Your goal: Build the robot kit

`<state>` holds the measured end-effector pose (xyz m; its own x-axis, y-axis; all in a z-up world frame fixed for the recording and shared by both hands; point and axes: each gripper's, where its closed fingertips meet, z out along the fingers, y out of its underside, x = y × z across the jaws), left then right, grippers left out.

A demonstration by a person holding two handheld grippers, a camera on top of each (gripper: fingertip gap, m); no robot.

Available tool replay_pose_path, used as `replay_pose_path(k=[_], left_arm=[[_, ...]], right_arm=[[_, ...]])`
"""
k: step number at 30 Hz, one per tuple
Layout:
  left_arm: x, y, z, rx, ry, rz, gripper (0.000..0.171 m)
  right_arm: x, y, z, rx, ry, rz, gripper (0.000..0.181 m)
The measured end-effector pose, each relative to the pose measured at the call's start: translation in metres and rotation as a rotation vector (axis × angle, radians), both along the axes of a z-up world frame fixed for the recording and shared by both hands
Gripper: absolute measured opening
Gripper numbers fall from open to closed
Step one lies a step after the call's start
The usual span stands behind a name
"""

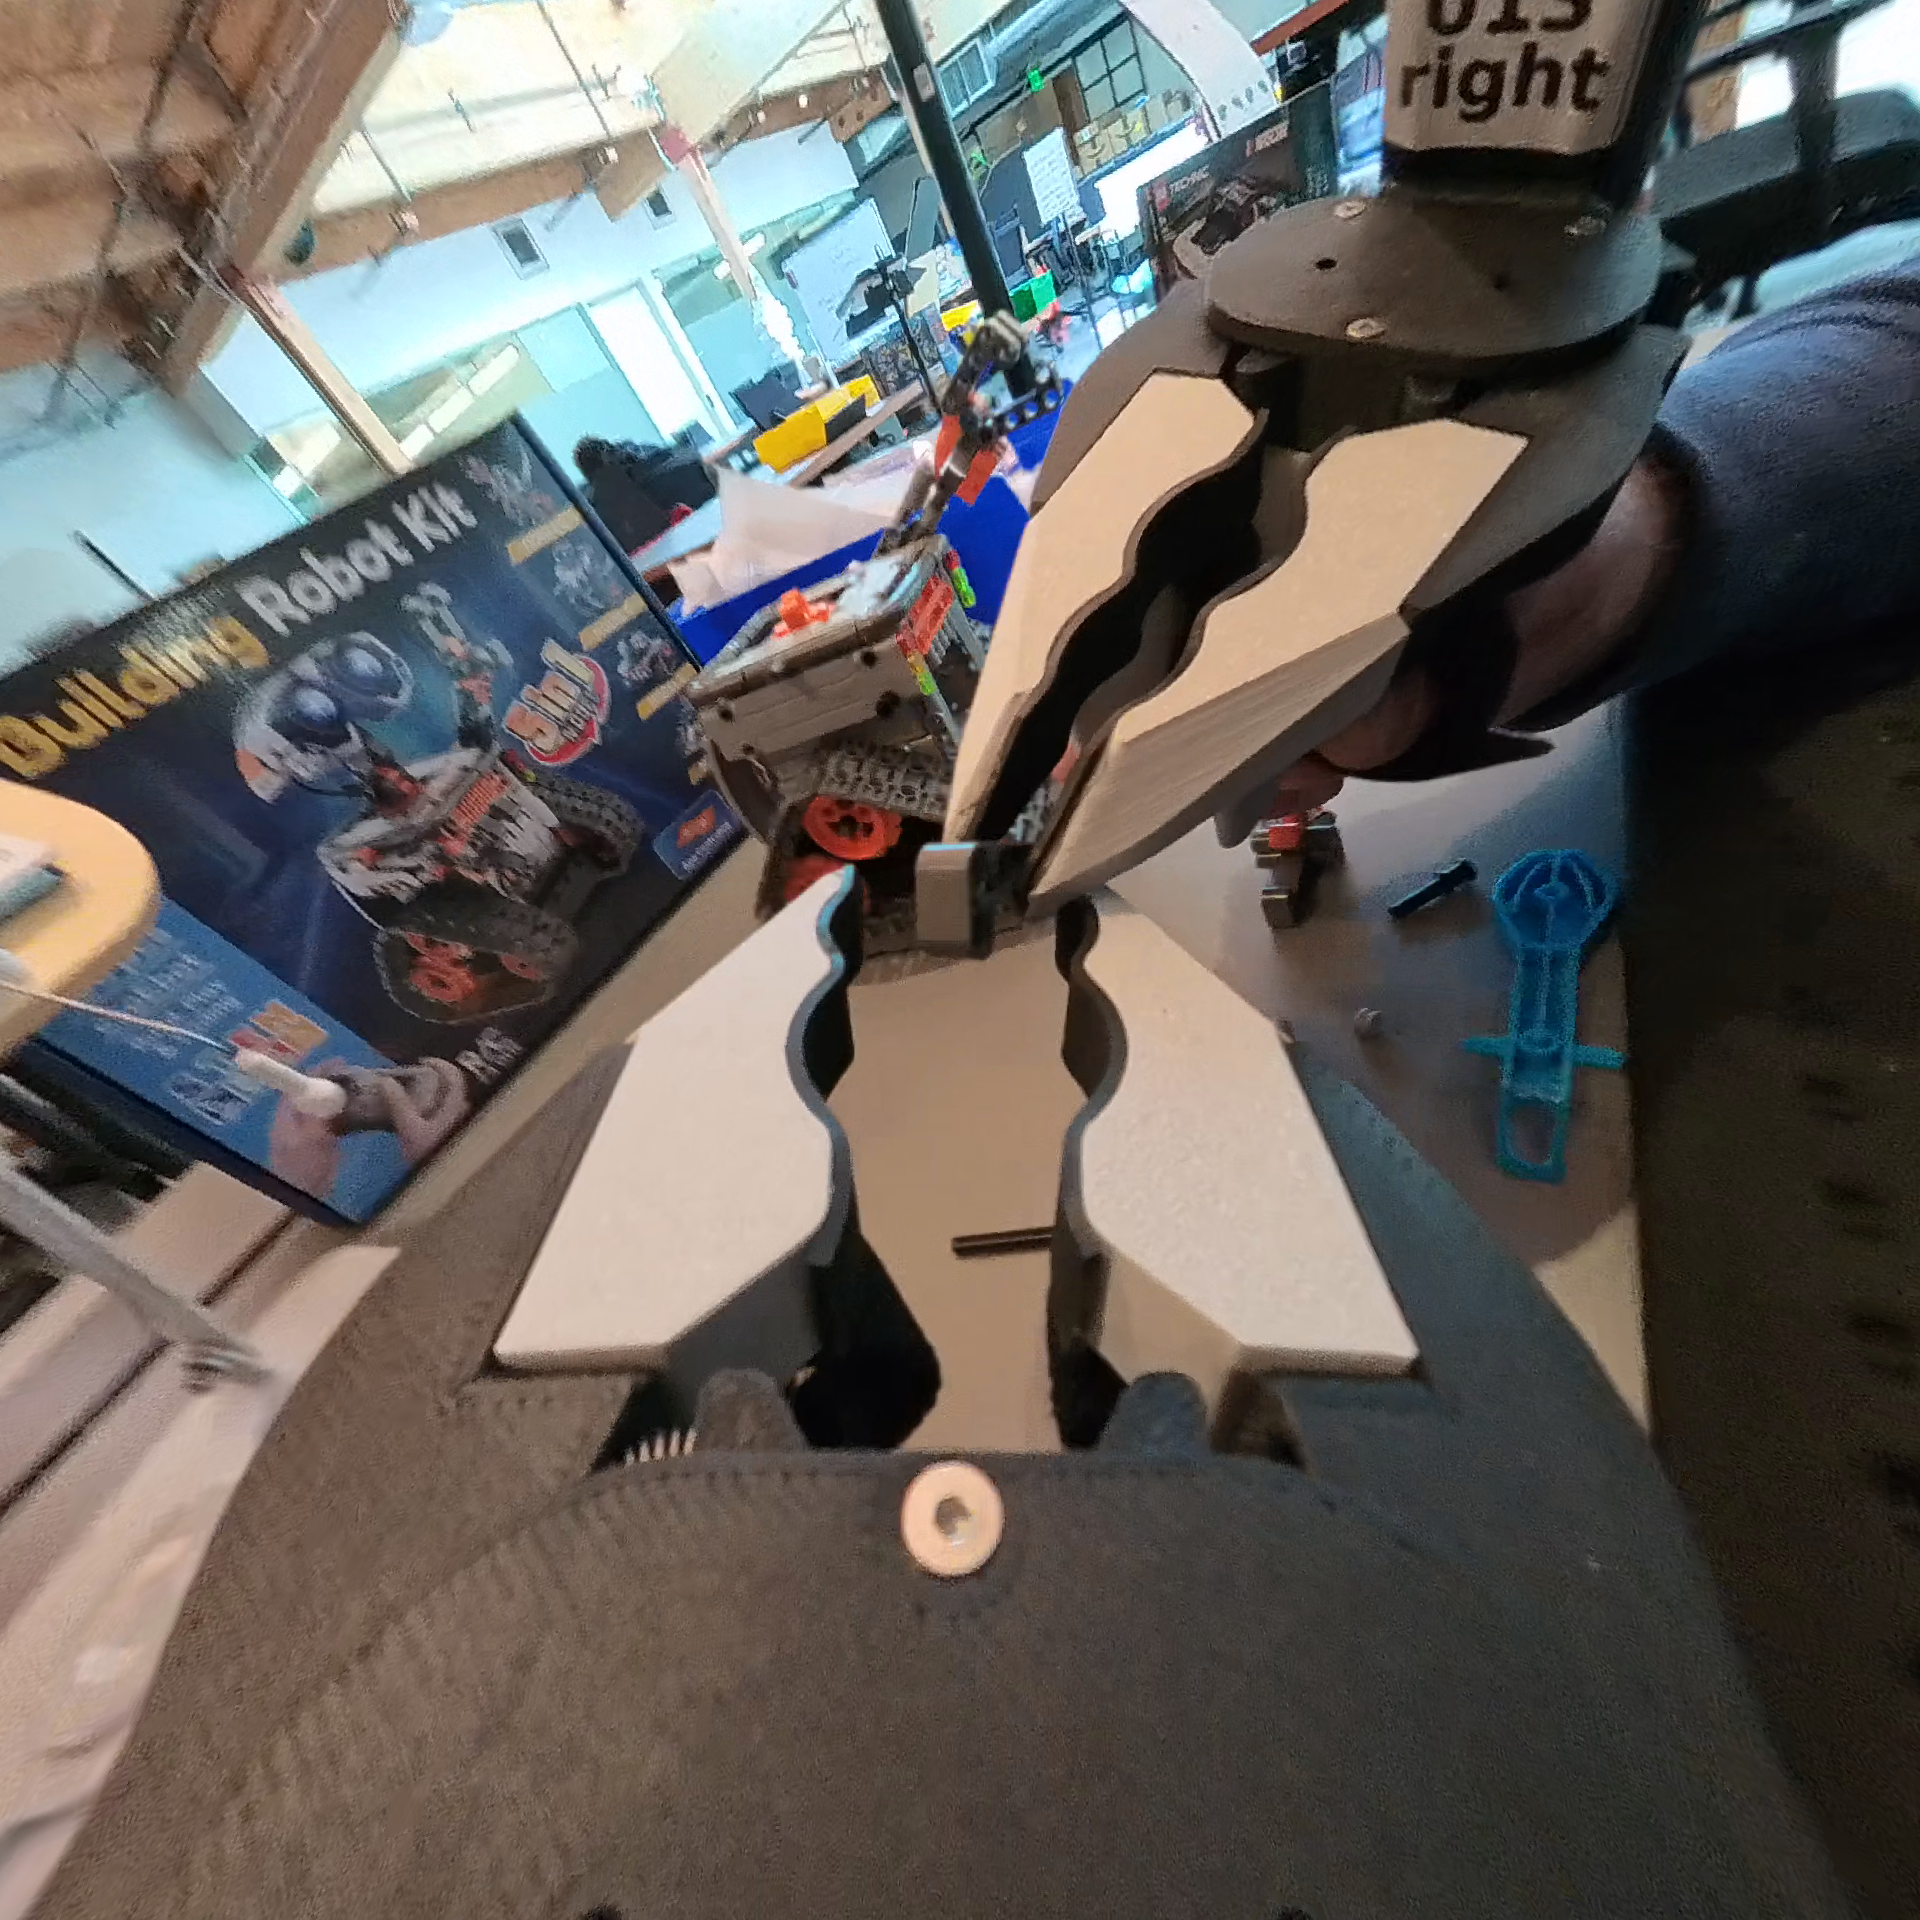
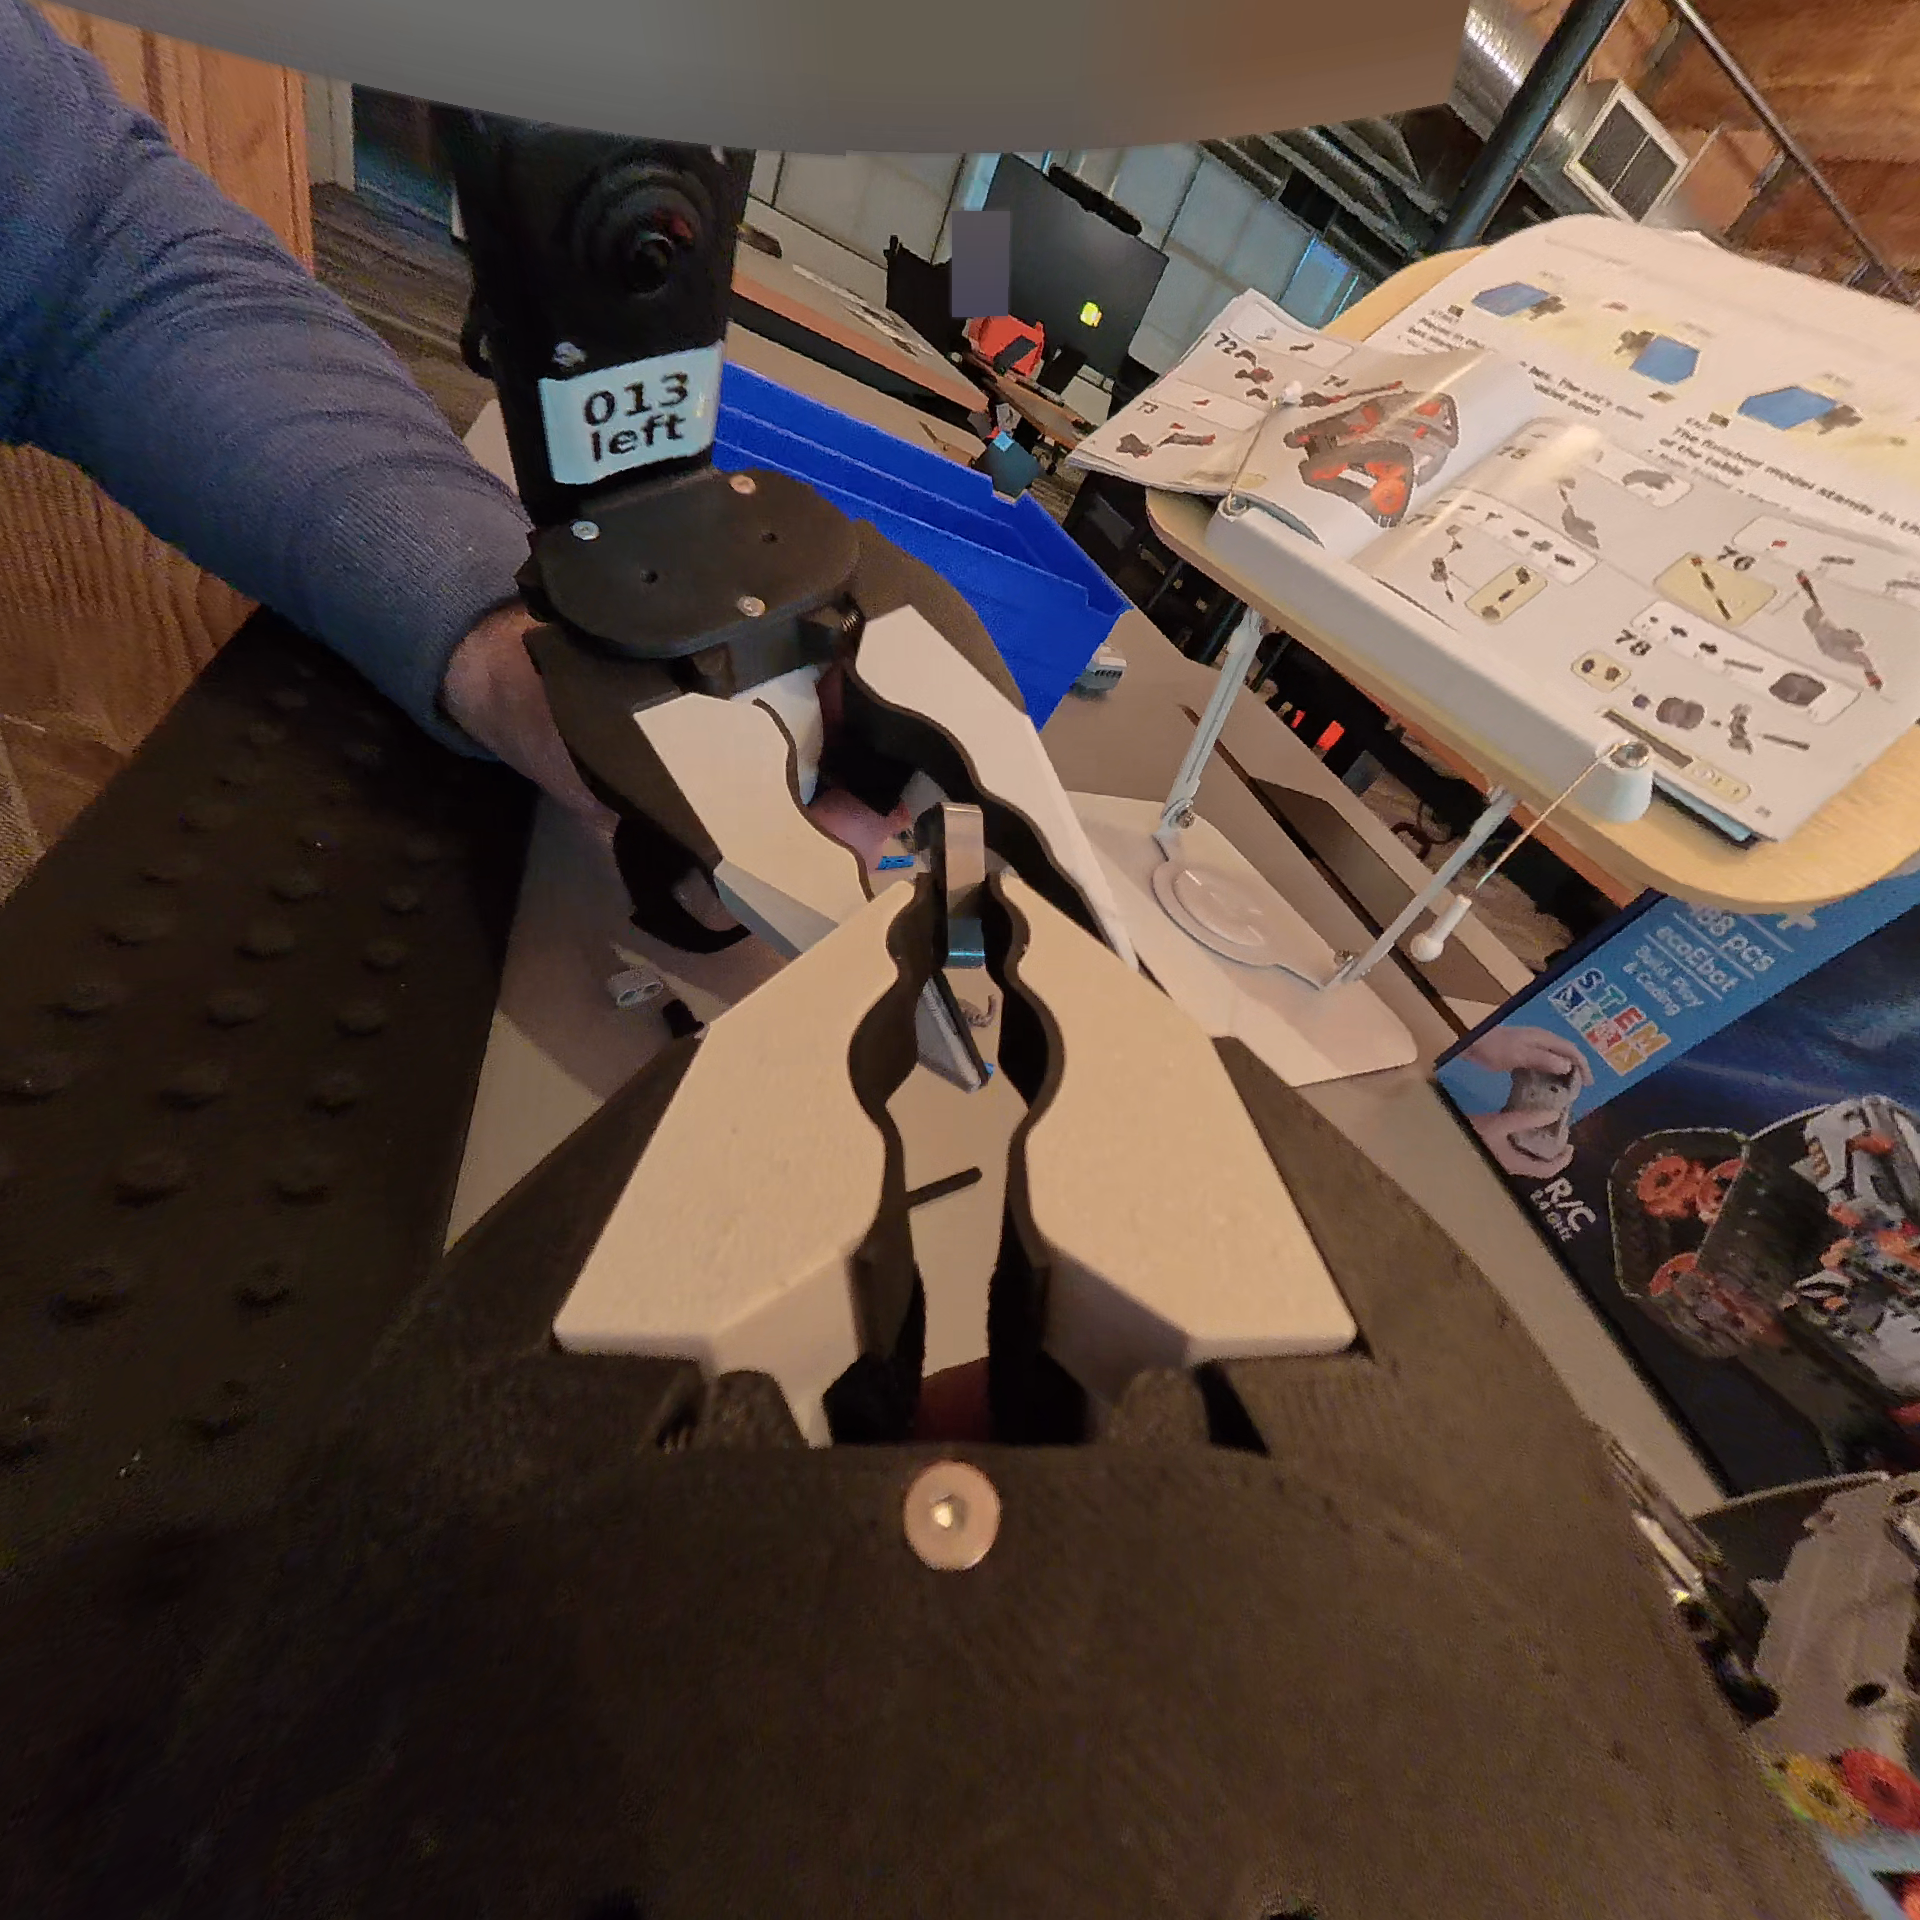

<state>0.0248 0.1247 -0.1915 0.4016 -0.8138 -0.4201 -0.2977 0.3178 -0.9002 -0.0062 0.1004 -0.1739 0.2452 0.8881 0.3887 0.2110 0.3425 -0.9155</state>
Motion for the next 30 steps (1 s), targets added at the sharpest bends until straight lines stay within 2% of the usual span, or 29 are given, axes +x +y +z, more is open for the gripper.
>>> replay_pose_path(k=[3,8,14,20,23,25,26,30], left_arm=[[0.002,0.002,-0.004,-0.108,-0.043,-0.019,0.038],[0.003,0.0,-0.003,-0.138,-0.058,-0.033,0.039],[0.004,-0.006,0.0,-0.11,-0.048,-0.056,0.035],[-0.006,0.0,0.004,-0.012,0.012,-0.004,0.036],[-0.017,0.001,0.005,-0.061,0.009,-0.019,0.038],[-0.017,-0.008,0.006,-0.188,-0.031,-0.101,0.041],[-0.02,-0.007,0.008,-0.215,-0.049,-0.097,0.043],[-0.018,-0.008,0.008,-0.298,-0.098,-0.137,0.037]], right_arm=[[0.003,0.002,-0.001,-0.027,0.011,0.009,0.006],[0.003,0.001,-0.002,0.016,-0.013,0.004,0.006],[0.008,0.003,0.001,0.026,-0.007,-0.014,0.006],[0.008,0.001,0.006,0.035,0.004,-0.003,0.006],[0.011,0.004,0.009,0.056,0.006,-0.02,0.007],[0.012,0.004,0.005,0.073,-0.016,-0.027,0.006],[0.011,0.004,0.003,0.087,-0.028,-0.025,0.006],[0.008,0.001,-0.001,0.101,-0.044,-0.01,0.006]])
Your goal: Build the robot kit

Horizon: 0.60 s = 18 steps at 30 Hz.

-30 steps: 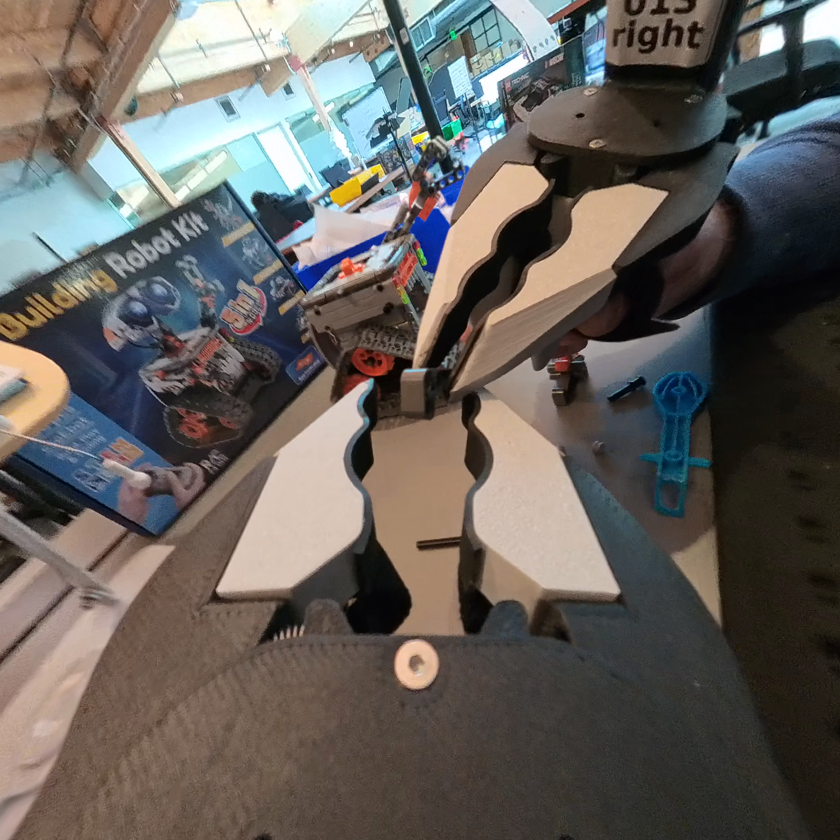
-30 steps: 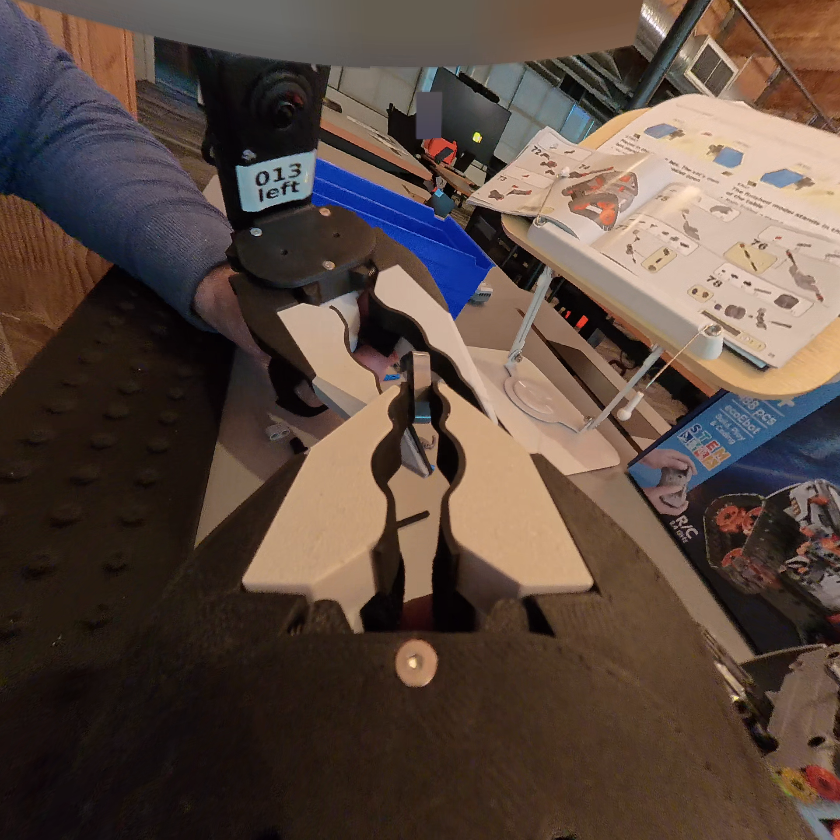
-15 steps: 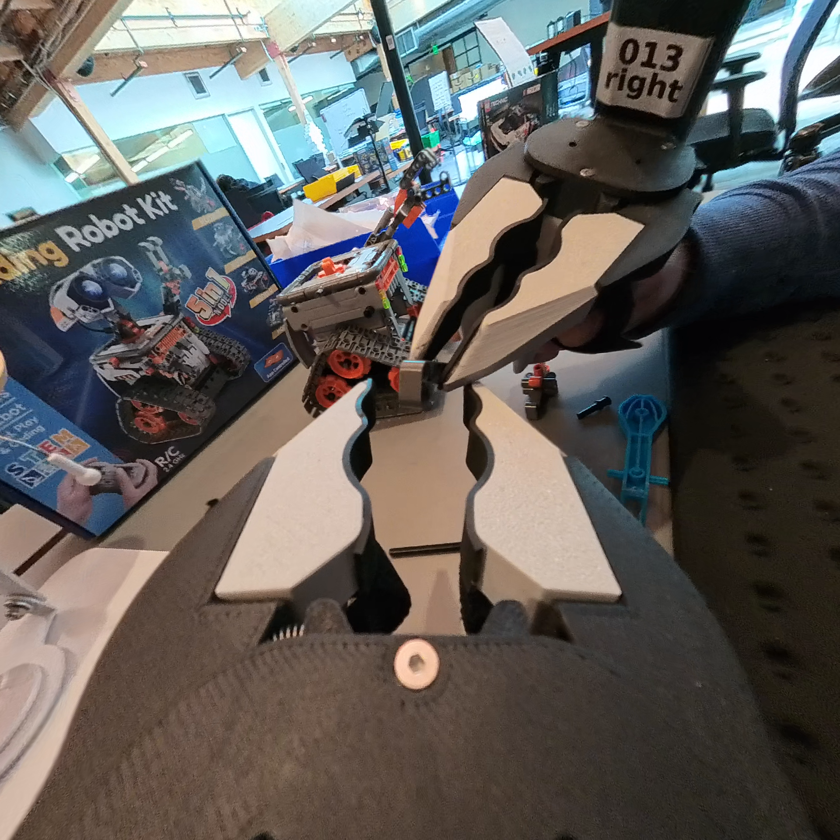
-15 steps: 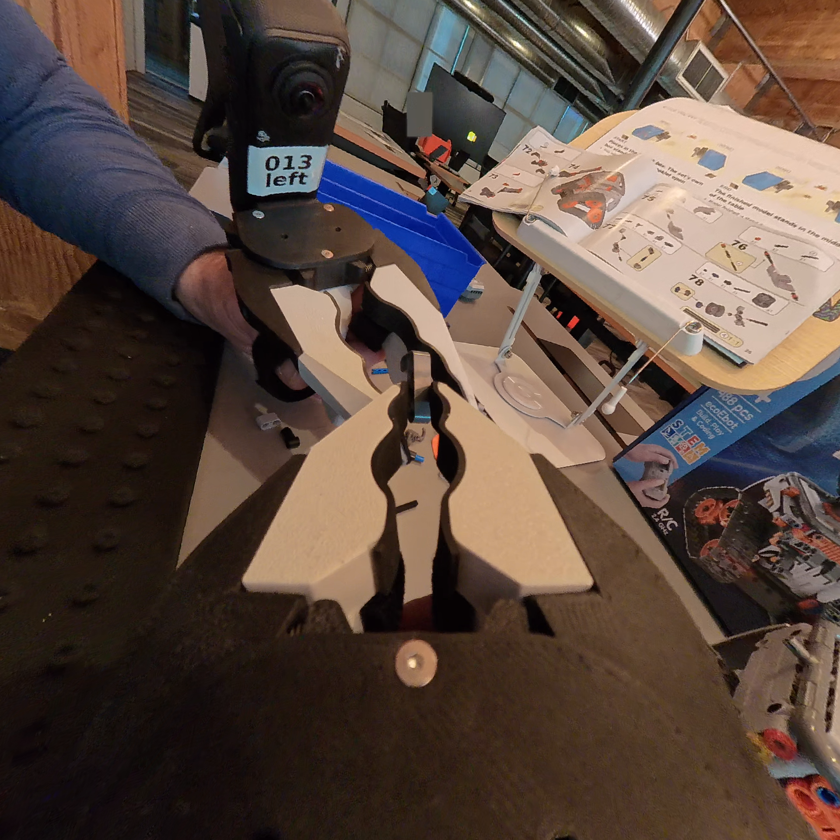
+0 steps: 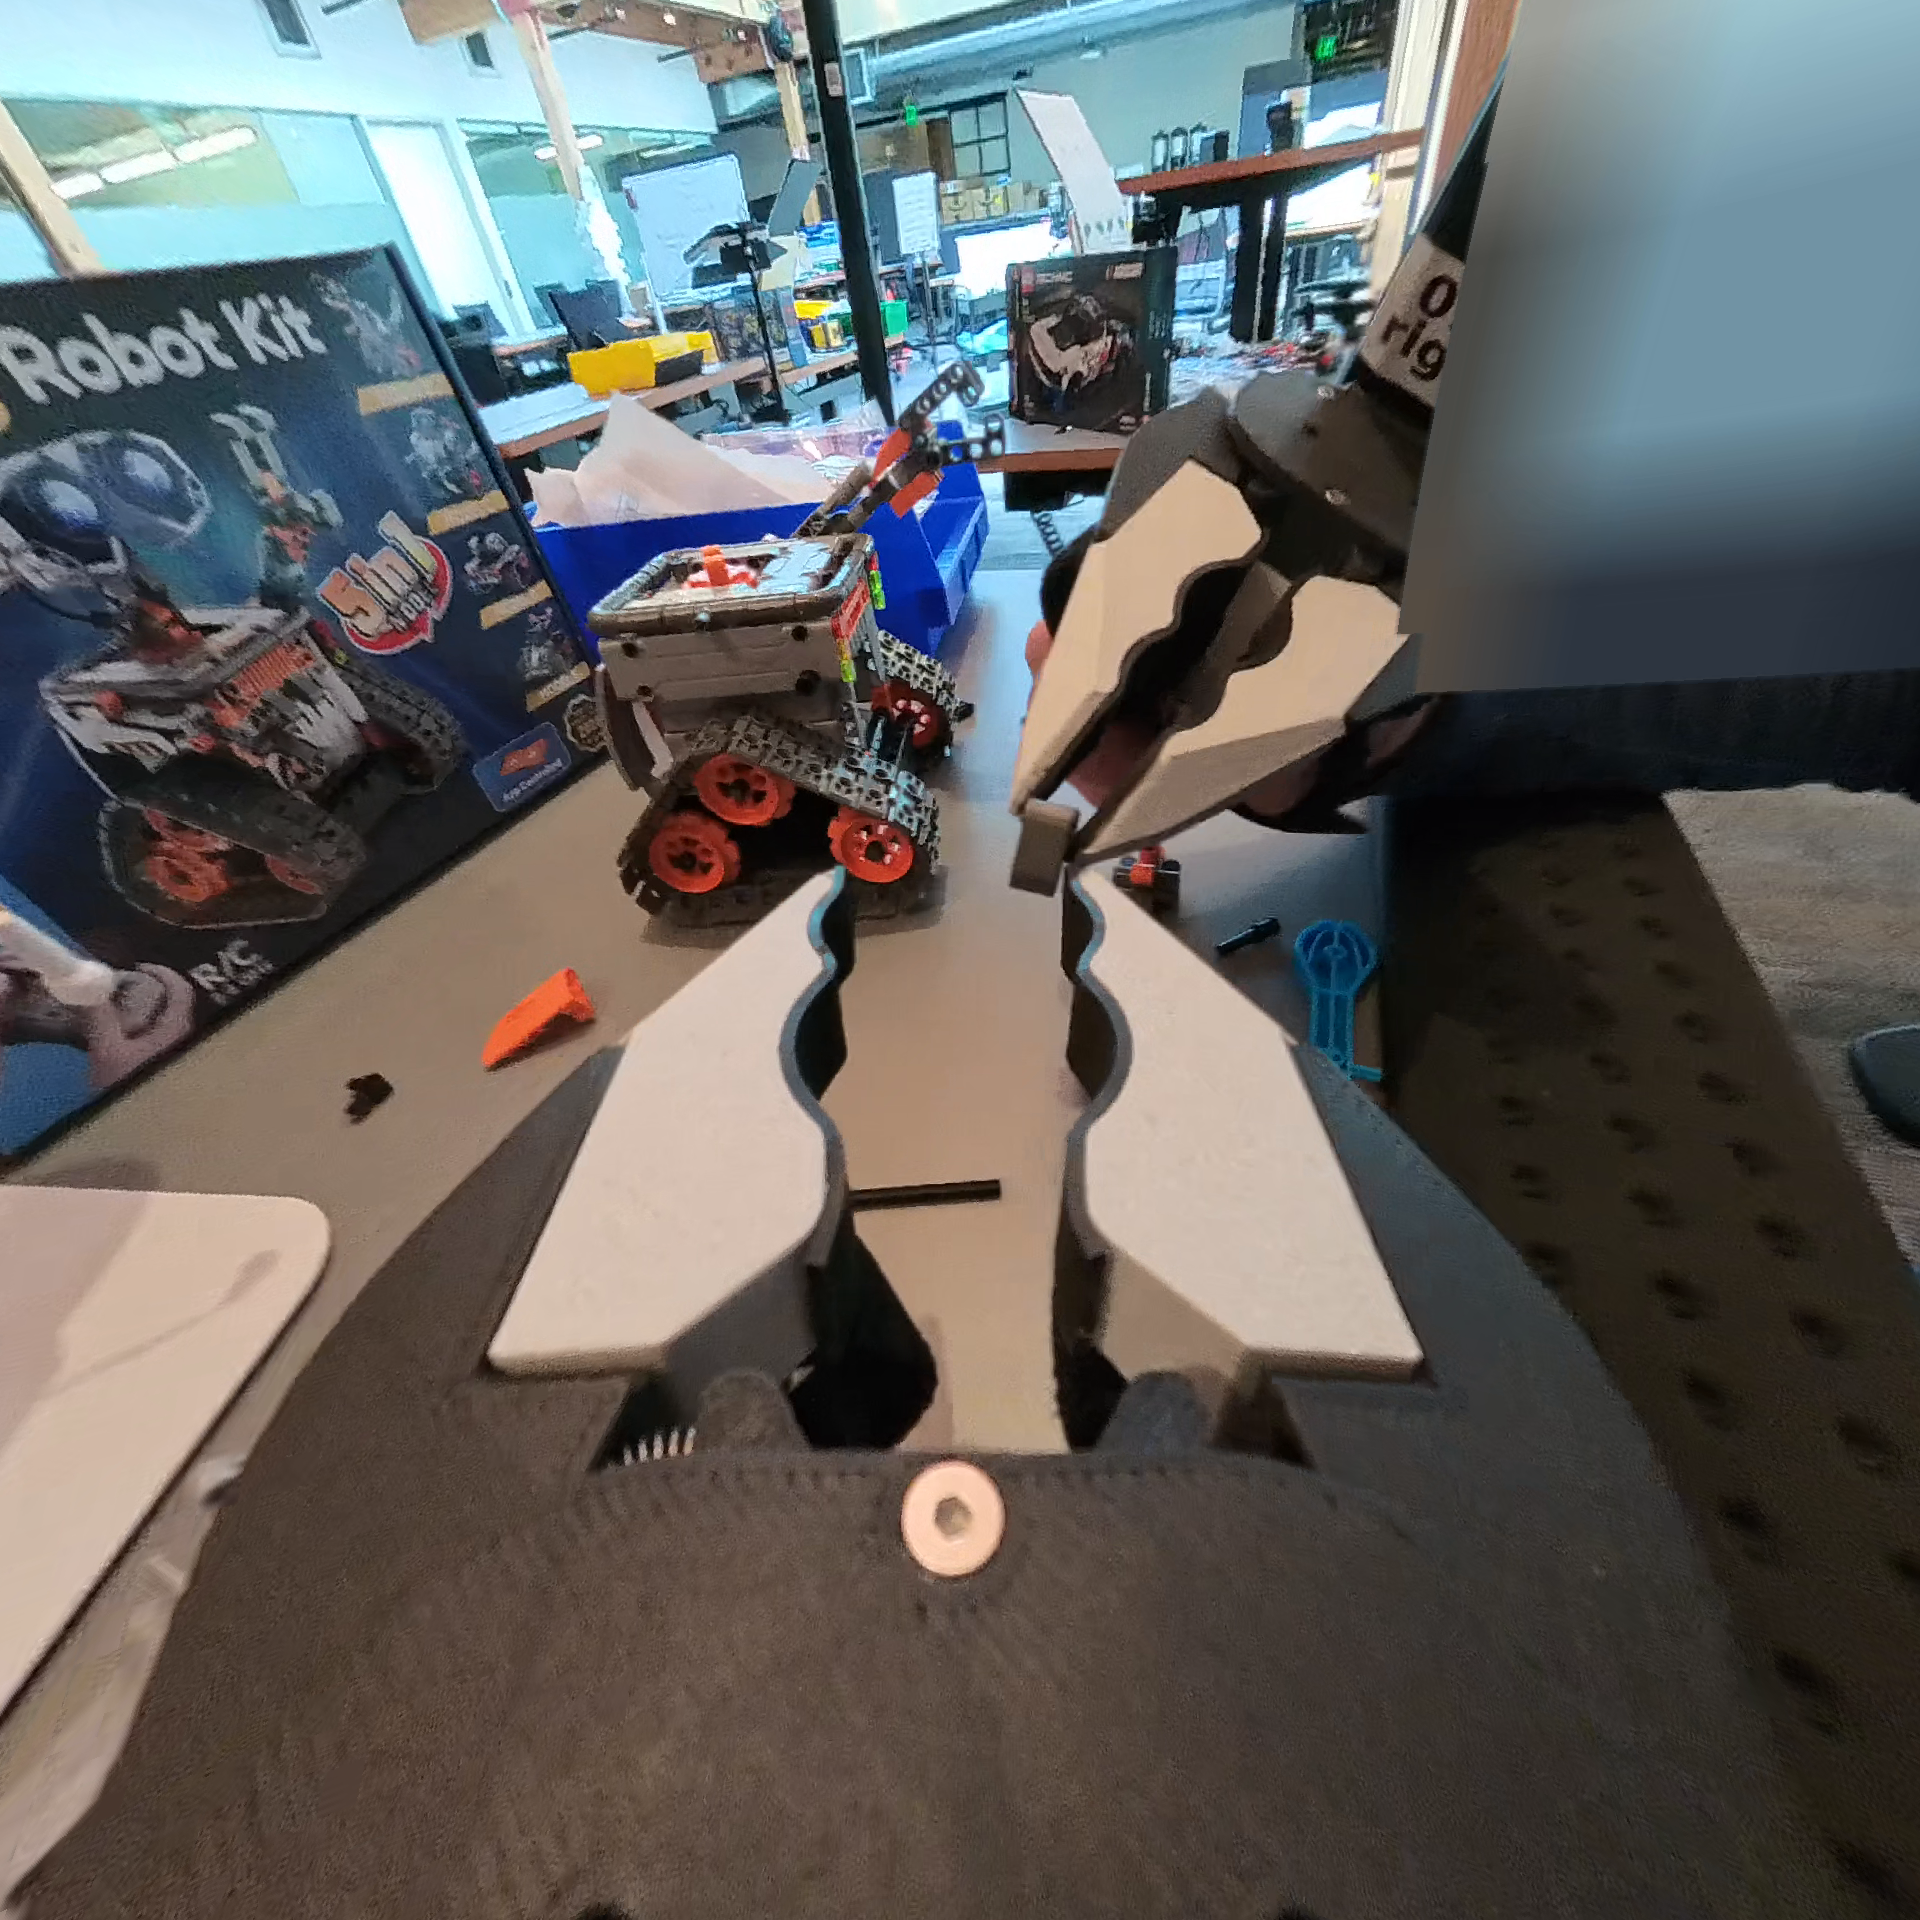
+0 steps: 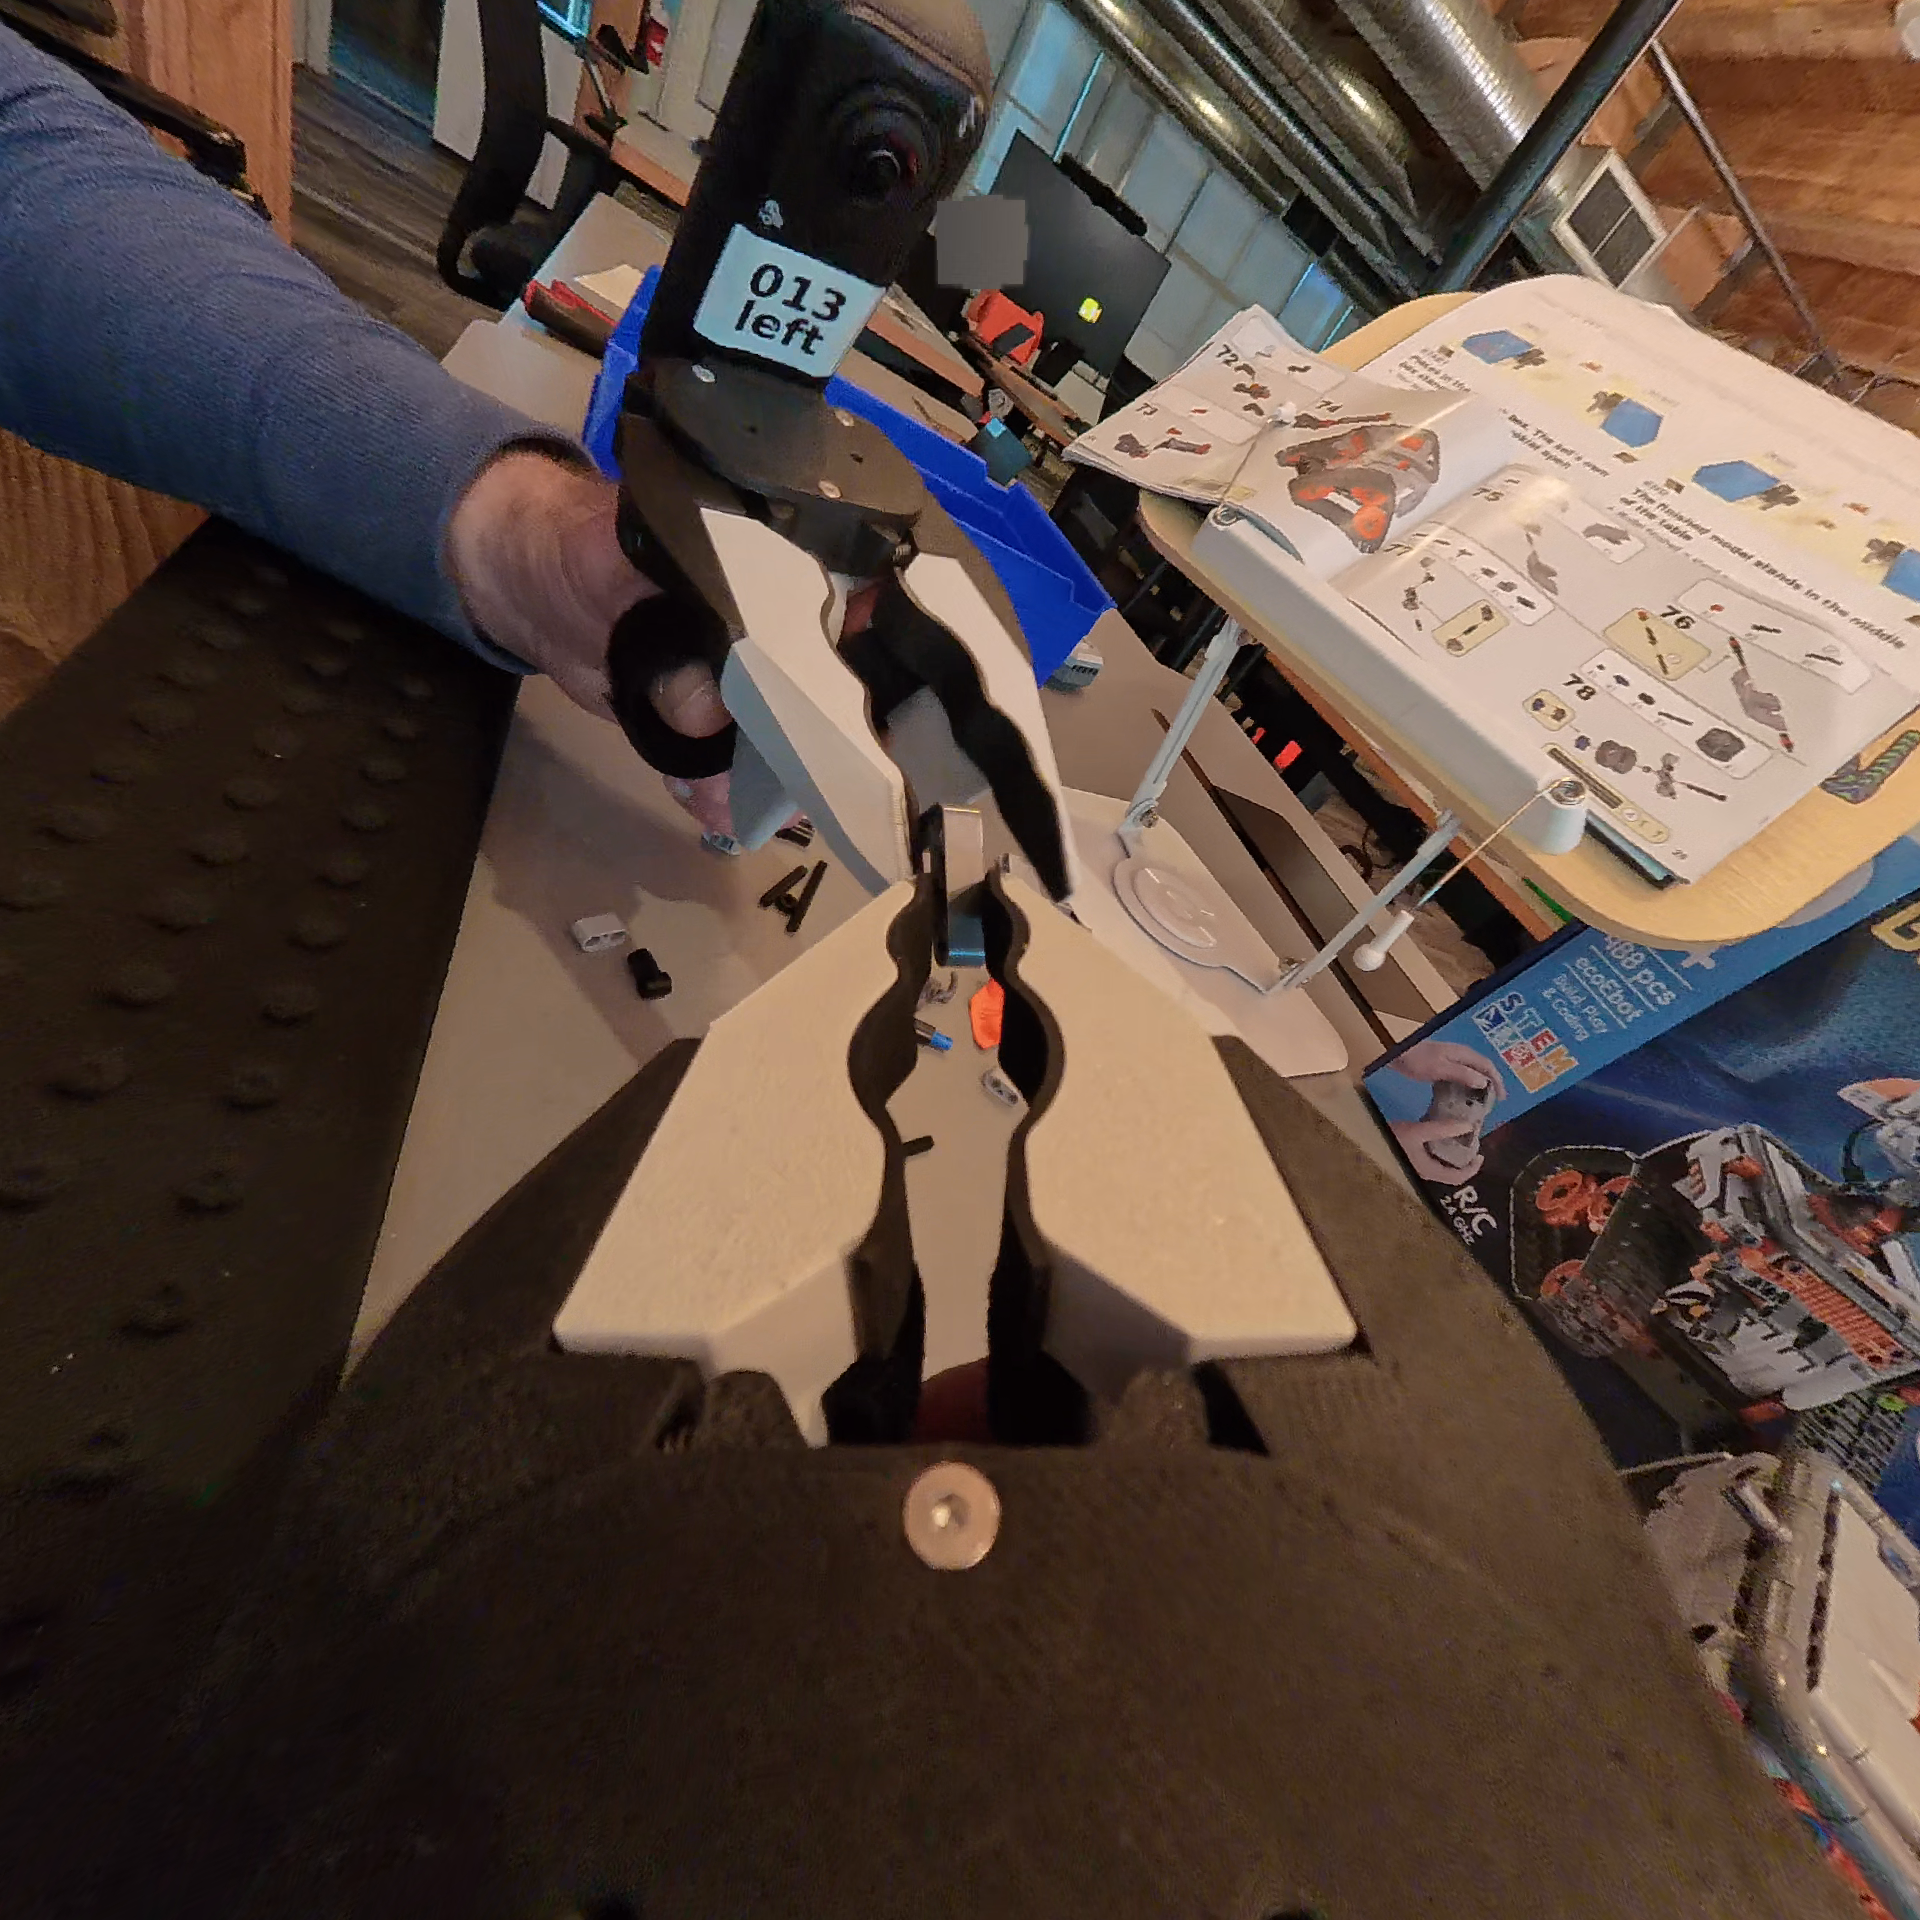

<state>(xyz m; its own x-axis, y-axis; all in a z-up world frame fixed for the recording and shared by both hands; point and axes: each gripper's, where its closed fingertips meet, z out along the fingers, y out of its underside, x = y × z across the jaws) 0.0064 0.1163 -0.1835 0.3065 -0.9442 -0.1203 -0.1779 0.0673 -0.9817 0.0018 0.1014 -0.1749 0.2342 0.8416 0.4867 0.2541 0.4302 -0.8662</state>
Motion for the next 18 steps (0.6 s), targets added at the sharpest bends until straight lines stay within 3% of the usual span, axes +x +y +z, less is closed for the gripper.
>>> replay_pose_path(k=[4,7,9,18], left_arm=[[0.006,-0.0084,-0.0053,-0.063,-0.033,-0.06,0.016],[0.0068,-0.0064,-0.0097,0.067,0.027,-0.01,0.006],[0.008,-0.0024,-0.0105,0.149,0.058,0.029,0.006],[0.0029,-0.0015,-0.0083,0.182,0.087,0.053,0.009]], right_arm=[[0.0034,0.0044,-0.0051,-0.032,-0.008,-0.009,0.006],[0.0038,0.0061,-0.0086,-0.046,-0.015,-0.01,0.006],[0.0051,0.0091,-0.0106,-0.051,-0.022,-0.021,0.006],[0.0027,0.0071,-0.0035,-0.069,-0.012,-0.036,0.006]])
